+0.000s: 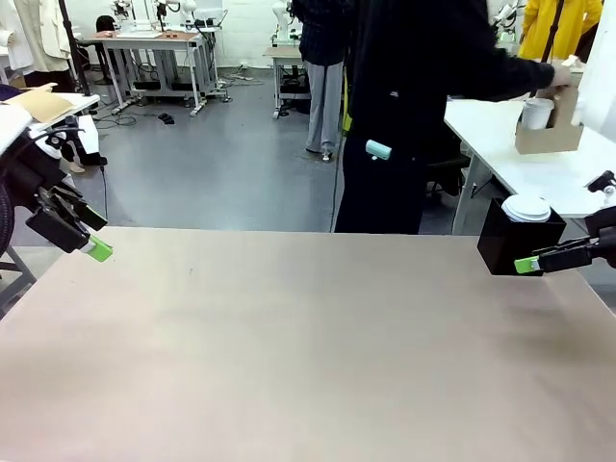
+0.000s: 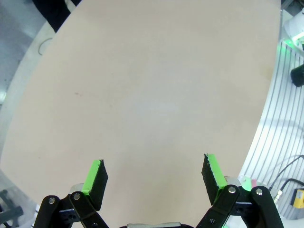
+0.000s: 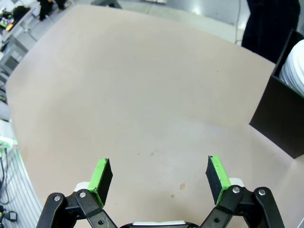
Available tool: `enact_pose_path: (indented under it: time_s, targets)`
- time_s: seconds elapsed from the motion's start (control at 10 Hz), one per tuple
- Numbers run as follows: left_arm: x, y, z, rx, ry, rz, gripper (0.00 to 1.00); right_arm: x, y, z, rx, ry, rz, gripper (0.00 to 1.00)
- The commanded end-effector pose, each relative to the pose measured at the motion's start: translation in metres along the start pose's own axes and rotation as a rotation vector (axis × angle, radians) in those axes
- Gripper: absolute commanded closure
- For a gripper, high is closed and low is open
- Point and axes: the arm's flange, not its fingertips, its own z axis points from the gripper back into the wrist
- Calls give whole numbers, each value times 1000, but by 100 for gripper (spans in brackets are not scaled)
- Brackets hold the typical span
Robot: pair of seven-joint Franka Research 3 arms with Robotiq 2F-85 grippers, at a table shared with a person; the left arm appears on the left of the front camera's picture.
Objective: Pour a drink into a cup and package it in a carrier.
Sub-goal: Insert the held 600 ml Paper Cup into the Cup Carrier.
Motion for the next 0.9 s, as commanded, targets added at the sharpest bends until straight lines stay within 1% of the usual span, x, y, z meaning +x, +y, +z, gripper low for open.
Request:
enact_pose_path:
  time_s: [0.0, 0.8]
  targets:
    - [-1, 0, 1, -13, -16, -4, 0, 0, 0, 1, -6, 3, 11, 0]
    - [-1, 0, 1, -13, -16, -4, 0, 0, 0, 1, -6, 3, 11, 0]
